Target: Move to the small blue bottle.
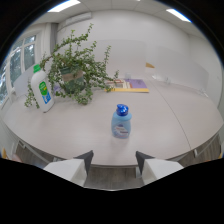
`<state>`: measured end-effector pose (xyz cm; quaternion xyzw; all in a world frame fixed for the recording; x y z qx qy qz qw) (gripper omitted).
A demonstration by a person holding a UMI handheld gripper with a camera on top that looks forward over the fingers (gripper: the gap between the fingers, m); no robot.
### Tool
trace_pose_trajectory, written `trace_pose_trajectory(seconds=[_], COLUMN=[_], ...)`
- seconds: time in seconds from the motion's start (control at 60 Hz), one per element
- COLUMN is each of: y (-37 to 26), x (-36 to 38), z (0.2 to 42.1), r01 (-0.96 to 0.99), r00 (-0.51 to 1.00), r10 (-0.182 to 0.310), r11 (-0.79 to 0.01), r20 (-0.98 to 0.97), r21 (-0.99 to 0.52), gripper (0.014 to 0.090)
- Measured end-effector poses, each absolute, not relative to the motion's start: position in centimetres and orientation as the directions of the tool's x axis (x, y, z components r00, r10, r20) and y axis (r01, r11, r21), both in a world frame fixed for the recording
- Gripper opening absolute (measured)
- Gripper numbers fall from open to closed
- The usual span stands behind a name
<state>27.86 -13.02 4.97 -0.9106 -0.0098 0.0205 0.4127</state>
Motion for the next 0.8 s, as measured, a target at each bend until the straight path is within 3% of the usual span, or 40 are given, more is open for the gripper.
trace_pose_trajectory(seconds=[0.35,0.8], y=[-8.8,-8.4], x=[28.4,28.3], z=[3.9,4.0], r01=[-0.007,-0.016], r00=[0.999,0.999], r10=[0.024,0.017], r11=[-0.643,-0.643], r20=[-0.029,-0.036], r21=[-0.766,-0.766], gripper=[0.0841,0.0840])
